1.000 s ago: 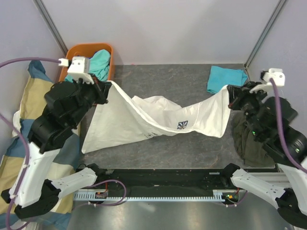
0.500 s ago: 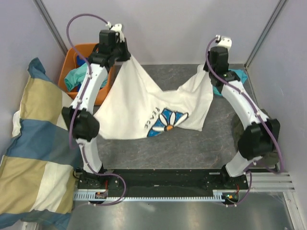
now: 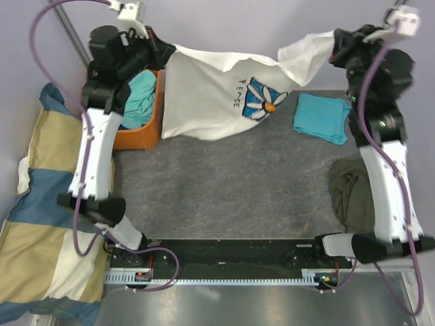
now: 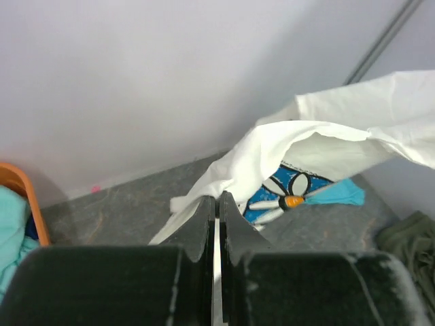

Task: Fold and stack the t-shirts
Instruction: Flatten the tshirt out

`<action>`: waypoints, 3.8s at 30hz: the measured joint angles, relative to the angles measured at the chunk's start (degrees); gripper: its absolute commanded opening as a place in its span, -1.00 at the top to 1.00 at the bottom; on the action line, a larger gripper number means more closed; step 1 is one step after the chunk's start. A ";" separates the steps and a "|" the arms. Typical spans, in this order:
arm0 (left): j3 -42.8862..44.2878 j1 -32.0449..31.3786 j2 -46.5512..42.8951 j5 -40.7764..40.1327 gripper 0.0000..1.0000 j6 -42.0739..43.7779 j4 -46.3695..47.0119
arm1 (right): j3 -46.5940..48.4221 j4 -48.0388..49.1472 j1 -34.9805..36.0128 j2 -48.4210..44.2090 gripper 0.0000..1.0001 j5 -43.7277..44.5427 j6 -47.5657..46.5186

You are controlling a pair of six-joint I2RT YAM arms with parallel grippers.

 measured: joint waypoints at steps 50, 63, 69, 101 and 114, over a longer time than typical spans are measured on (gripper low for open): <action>-0.48 0.42 -6.82 4.79 0.96 1.84 1.55 | 19.21 -8.50 -8.26 2.43 1.00 -9.70 2.01; -62.66 0.37 -41.22 3.15 0.96 -0.37 22.47 | -33.27 -2.29 -8.28 -32.65 1.00 -19.37 7.61; -86.64 0.37 -34.18 -0.33 0.96 -6.78 22.86 | -59.56 -11.69 -8.28 -34.07 1.00 -21.38 9.92; -84.00 0.35 -42.01 -14.78 0.96 -10.08 8.90 | -56.02 -47.87 -5.31 -55.21 1.00 -18.38 16.90; -82.20 0.42 -44.04 -20.96 0.96 -8.70 3.06 | -49.92 -61.02 -6.10 -58.16 1.00 -10.27 17.31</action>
